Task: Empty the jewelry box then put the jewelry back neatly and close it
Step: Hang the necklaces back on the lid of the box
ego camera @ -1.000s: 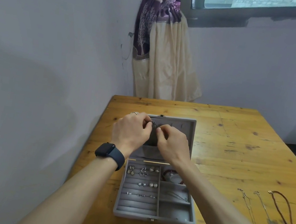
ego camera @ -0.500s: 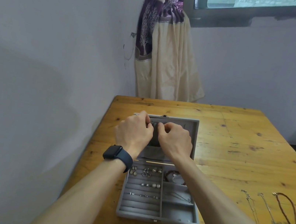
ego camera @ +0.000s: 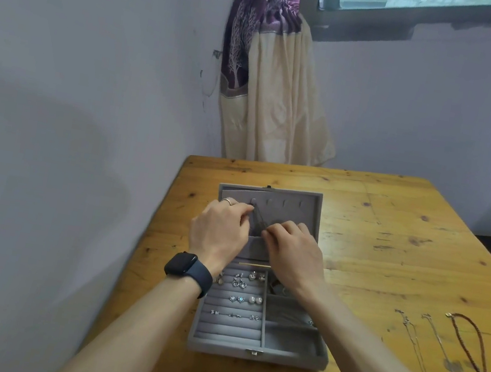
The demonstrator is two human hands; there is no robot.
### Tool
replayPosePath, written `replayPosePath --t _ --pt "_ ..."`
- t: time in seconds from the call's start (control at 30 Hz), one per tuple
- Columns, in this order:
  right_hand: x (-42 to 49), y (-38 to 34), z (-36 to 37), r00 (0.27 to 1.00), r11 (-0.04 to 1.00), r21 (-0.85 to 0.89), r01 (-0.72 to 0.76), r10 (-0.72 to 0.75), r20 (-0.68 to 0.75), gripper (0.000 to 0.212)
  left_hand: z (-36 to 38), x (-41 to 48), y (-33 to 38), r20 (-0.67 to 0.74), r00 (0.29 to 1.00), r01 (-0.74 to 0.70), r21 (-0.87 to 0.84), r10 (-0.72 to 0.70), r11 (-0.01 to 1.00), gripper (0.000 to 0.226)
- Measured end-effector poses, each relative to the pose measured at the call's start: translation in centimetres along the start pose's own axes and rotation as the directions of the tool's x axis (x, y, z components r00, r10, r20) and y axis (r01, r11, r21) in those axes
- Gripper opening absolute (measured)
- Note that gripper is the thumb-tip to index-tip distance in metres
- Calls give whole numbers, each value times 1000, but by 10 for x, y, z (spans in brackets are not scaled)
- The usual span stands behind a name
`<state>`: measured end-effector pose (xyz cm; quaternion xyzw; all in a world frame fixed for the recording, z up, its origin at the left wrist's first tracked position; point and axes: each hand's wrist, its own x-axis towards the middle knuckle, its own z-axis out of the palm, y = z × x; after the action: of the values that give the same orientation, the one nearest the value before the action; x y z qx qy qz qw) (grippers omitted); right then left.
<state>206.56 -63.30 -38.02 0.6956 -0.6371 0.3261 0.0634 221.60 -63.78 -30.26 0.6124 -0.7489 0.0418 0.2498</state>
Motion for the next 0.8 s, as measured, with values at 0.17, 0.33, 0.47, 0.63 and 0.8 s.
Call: replayPosePath --t 0.17,0.33,0.47,0.63,0.8 --pt "4 -5 -10 999 991 -129 32 -33 -10 26 2 4 -7 -143 967 -186 179 213 966 18" --pt "2 -7 -22 998 997 -62 42 -39 52 23 -9 25 -13 -71 984 -139 264 163 955 69" --pt "-6 1 -21 993 984 -135 117 -111 49 12 -10 35 -19 75 992 -112 75 106 991 51" --pt "-11 -4 -22 994 982 -159 105 -101 34 10 -18 41 -21 89 989 -118 33 115 992 45" --pt "-12 -10 -26 995 989 -116 96 -93 28 18 -17 40 -22 114 986 -130 46 125 990 50"
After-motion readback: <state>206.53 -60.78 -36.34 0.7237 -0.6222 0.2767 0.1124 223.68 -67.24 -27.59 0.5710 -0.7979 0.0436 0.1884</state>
